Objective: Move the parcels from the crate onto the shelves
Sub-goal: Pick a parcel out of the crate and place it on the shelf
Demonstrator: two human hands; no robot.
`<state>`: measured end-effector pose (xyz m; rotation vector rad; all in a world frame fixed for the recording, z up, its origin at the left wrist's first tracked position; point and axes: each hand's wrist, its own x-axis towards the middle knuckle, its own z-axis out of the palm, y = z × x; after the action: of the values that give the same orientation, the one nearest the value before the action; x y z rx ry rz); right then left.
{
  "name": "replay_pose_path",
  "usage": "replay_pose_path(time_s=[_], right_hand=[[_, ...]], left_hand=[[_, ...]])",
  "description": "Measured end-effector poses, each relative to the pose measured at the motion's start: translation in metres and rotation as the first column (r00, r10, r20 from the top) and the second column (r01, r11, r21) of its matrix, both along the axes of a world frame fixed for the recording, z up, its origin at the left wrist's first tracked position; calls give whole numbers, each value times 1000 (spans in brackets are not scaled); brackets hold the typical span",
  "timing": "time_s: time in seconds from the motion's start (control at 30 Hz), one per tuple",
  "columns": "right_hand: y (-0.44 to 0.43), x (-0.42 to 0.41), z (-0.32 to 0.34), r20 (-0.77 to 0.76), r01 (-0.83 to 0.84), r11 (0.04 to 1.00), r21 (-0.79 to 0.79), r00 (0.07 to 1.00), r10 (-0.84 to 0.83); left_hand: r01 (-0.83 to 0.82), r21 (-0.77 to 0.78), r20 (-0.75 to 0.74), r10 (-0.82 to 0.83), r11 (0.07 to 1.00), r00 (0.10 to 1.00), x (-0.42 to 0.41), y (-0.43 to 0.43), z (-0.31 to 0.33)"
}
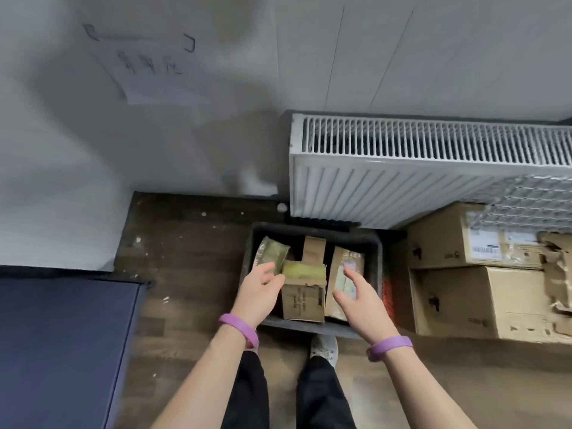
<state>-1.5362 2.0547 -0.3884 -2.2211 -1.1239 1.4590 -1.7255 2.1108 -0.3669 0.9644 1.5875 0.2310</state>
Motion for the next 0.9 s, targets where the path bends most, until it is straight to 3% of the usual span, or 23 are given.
replay_pose_path(time_s=[0.33, 0.47, 0.67, 0.9], right_hand=[[27, -11, -264, -3, 115, 973, -199, 993, -118], [18, -14, -317, -78, 162, 970, -182, 981, -178], [-5, -25, -272, -201, 409, 902, -136, 880, -430], [15, -19, -94, -108, 430, 903, 11, 898, -426]], left_hand=[[168, -146, -98, -183, 975, 978, 12, 45, -276], [145, -233, -19, -153, 962, 988, 18, 28, -336], [-28, -263, -38, 19, 964, 999, 22, -8, -300], [-87, -204, -39, 80, 975, 996, 12, 12, -129]])
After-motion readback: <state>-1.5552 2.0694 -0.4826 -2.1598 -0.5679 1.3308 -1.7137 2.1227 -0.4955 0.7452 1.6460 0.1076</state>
